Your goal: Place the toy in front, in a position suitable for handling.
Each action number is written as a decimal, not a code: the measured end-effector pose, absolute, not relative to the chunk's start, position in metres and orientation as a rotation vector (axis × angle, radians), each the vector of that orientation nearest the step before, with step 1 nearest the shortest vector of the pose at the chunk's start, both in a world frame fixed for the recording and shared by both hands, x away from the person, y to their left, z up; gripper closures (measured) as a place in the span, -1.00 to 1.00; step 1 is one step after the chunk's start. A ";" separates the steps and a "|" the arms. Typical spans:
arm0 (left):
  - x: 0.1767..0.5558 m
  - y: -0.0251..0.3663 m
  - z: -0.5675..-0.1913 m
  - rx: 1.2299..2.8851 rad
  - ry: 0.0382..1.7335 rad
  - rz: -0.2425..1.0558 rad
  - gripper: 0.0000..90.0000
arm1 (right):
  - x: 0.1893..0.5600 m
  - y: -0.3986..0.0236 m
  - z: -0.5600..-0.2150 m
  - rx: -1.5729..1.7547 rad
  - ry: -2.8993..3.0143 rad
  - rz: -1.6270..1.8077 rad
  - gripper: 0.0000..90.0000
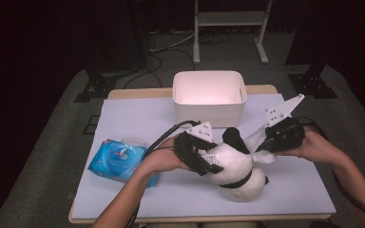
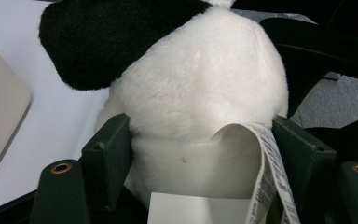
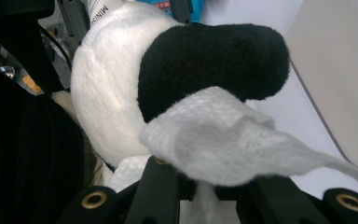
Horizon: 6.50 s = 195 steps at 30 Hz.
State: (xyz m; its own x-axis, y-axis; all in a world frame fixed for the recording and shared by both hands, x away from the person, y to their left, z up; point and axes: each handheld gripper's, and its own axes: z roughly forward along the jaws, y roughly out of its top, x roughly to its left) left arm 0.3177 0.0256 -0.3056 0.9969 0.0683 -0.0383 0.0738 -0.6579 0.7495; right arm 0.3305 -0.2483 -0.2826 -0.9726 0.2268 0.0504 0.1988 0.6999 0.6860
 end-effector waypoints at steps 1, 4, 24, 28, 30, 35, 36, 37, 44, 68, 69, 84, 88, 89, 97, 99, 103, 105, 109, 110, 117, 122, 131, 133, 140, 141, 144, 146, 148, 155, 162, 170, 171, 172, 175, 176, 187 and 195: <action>0.318 0.025 -0.305 2.289 0.097 -0.008 -0.38 | 0.331 -0.248 -0.281 0.357 2.861 1.145 0.81; 0.317 0.022 -0.305 2.289 0.094 -0.007 -0.39 | 0.330 -0.248 -0.274 0.345 2.851 1.164 0.80; 0.318 0.008 -0.298 2.304 0.092 -0.001 -0.50 | 0.328 -0.230 -0.265 0.281 2.877 1.170 0.81; 0.318 0.009 -0.298 2.321 0.105 0.016 -0.57 | 0.329 -0.235 -0.267 0.303 2.875 1.156 0.81; 0.320 0.012 -0.299 2.328 0.120 0.023 -0.61 | 0.329 -0.239 -0.268 0.317 2.872 1.149 0.81; 0.321 0.017 -0.302 2.319 0.140 0.023 -0.62 | 0.328 -0.248 -0.270 0.350 2.861 1.168 0.81; 0.321 0.018 -0.302 2.321 0.146 0.026 -0.64 | 0.328 -0.250 -0.270 0.354 2.862 1.167 0.81; 0.321 0.019 -0.303 2.322 0.150 0.029 -0.65 | 0.328 -0.251 -0.271 0.358 2.860 1.166 0.81; 0.323 0.016 -0.310 2.311 0.169 0.030 -0.63 | 0.327 -0.257 -0.273 0.372 2.851 1.184 0.81; 0.322 0.022 -0.325 2.275 0.209 -0.001 -0.66 | 0.326 -0.252 -0.266 0.343 2.859 1.120 0.80; 0.323 0.023 -0.329 2.265 0.218 -0.022 -0.66 | 0.326 -0.255 -0.267 0.352 2.854 1.131 0.80; 0.331 0.012 -0.346 2.184 0.250 -0.085 -0.62 | 0.322 -0.266 -0.268 0.361 2.817 1.251 0.80; 0.332 0.016 -0.341 2.188 0.244 -0.081 -0.59 | 0.322 -0.262 -0.267 0.343 2.802 1.293 0.80; 0.332 0.018 -0.340 2.187 0.244 -0.076 -0.59 | 0.322 -0.261 -0.267 0.338 2.802 1.297 0.80; 0.332 0.029 -0.330 2.203 0.242 -0.031 -0.58 | 0.324 -0.250 -0.267 0.324 2.794 1.322 0.80; 0.332 0.032 -0.327 2.205 0.250 -0.015 -0.58 | 0.325 -0.247 -0.267 0.321 2.791 1.321 0.80; 0.332 0.039 -0.322 2.228 0.251 0.008 -0.59 | 0.327 -0.238 -0.266 0.297 2.795 1.327 0.80; 0.332 0.043 -0.319 2.227 0.262 0.014 -0.58 | 0.328 -0.234 -0.265 0.287 2.797 1.325 0.80; 0.332 0.051 -0.311 2.234 0.252 0.044 -0.59 | 0.329 -0.226 -0.263 0.278 2.806 1.307 0.80; 0.332 0.052 -0.311 2.239 0.250 0.047 -0.59 | 0.330 -0.225 -0.263 0.267 2.810 1.297 0.80; 0.331 0.057 -0.323 2.216 0.268 0.004 -0.68 | 0.328 -0.221 -0.268 0.253 2.822 1.279 0.80; 0.330 0.055 -0.331 2.222 0.260 -0.030 -0.75 | 0.322 -0.223 -0.269 0.247 2.824 1.253 0.80; 0.330 0.044 -0.338 2.175 0.185 -0.078 -0.67 | 0.313 -0.221 -0.267 0.209 2.842 1.202 0.80; 0.330 0.045 -0.338 2.160 0.187 -0.084 -0.50 | 0.313 -0.223 -0.266 0.212 2.844 1.176 0.80; 0.327 0.045 -0.336 2.140 0.158 -0.082 -0.31 | 0.321 -0.240 -0.262 0.264 2.830 1.199 0.80; 0.327 0.045 -0.336 2.140 0.155 -0.083 -0.31 | 0.323 -0.241 -0.263 0.275 2.827 1.194 0.80; 0.326 0.045 -0.336 2.143 0.141 -0.079 -0.31 | 0.330 -0.244 -0.264 0.307 2.824 1.186 0.80; 0.325 0.046 -0.336 2.145 0.137 -0.077 -0.31 | 0.334 -0.244 -0.263 0.320 2.818 1.179 0.80; 0.325 0.046 -0.336 2.150 0.128 -0.077 -0.31 | 0.337 -0.244 -0.263 0.326 2.815 1.170 0.80; 0.322 0.046 -0.334 2.160 0.117 -0.071 -0.30 | 0.345 -0.247 -0.261 0.367 2.786 1.130 0.79; 0.323 0.045 -0.333 2.157 0.130 -0.062 -0.30 | 0.338 -0.251 -0.261 0.370 2.793 1.128 0.80; 0.325 0.040 -0.330 2.167 0.141 -0.058 -0.29 | 0.328 -0.246 -0.261 0.309 2.828 1.146 0.79; 0.325 0.041 -0.330 2.167 0.138 -0.058 -0.29 | 0.327 -0.245 -0.261 0.305 2.831 1.149 0.79; 0.326 0.042 -0.329 2.169 0.137 -0.057 -0.29 | 0.327 -0.245 -0.261 0.305 2.830 1.153 0.79; 0.326 0.043 -0.329 2.169 0.147 -0.060 -0.30 | 0.329 -0.248 -0.260 0.316 2.827 1.156 0.79; 0.326 0.044 -0.329 2.169 0.148 -0.059 -0.30 | 0.329 -0.249 -0.260 0.319 2.825 1.156 0.79; 0.325 0.040 -0.322 2.195 0.138 -0.040 -0.29 | 0.327 -0.239 -0.259 0.286 2.839 1.168 0.79; 0.326 0.050 -0.308 2.191 0.152 -0.001 -0.28 | 0.328 -0.236 -0.258 0.276 2.832 1.191 0.79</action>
State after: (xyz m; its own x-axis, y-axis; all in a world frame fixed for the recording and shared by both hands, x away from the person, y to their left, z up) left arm 0.3259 0.0497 -0.3082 0.9924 0.1091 -0.0566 0.1096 -0.5776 0.8089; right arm 0.3281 -0.2361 -0.2575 -0.9823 0.1864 0.0166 0.1423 0.6862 0.7134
